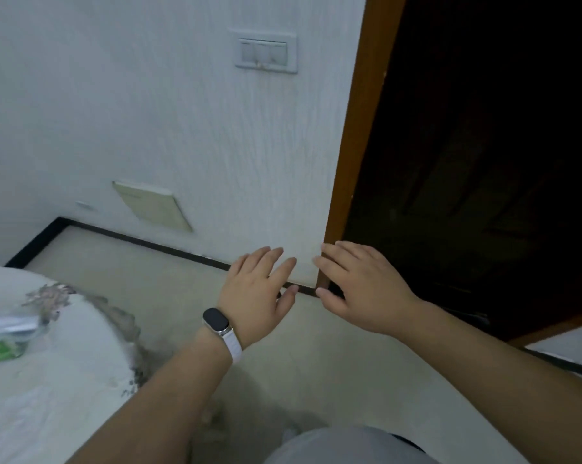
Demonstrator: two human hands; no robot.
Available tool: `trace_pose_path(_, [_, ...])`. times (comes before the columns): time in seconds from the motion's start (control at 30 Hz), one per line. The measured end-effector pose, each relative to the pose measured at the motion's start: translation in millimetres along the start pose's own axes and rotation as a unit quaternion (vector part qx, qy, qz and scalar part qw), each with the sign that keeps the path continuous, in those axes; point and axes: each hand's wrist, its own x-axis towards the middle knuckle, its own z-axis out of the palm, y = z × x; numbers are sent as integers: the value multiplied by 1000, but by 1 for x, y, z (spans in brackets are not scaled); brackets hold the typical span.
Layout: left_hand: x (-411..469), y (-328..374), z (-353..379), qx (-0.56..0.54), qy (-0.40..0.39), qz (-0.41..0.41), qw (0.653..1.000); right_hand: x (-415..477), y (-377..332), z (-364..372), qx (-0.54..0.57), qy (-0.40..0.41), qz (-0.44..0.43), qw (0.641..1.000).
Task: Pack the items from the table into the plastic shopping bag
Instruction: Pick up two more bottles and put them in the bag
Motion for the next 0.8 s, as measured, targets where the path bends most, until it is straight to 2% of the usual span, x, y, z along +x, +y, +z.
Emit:
trace_pose_path(0.2, [34, -57, 18, 25, 8, -61, 998, 94, 25, 22, 20, 23, -71, 997])
trace_pose_path(0.37, [74, -96, 29, 66, -31, -134, 988, 184, 55, 44, 42, 33, -143, 988])
trace_pose_path(0.6, [127, -136, 14, 147, -23, -228, 962, 300, 79, 47, 75, 11, -256, 964])
trace_pose_path(0.8, [127, -163, 9, 177, -36, -335, 925, 372, 58, 53, 104, -6, -340, 935])
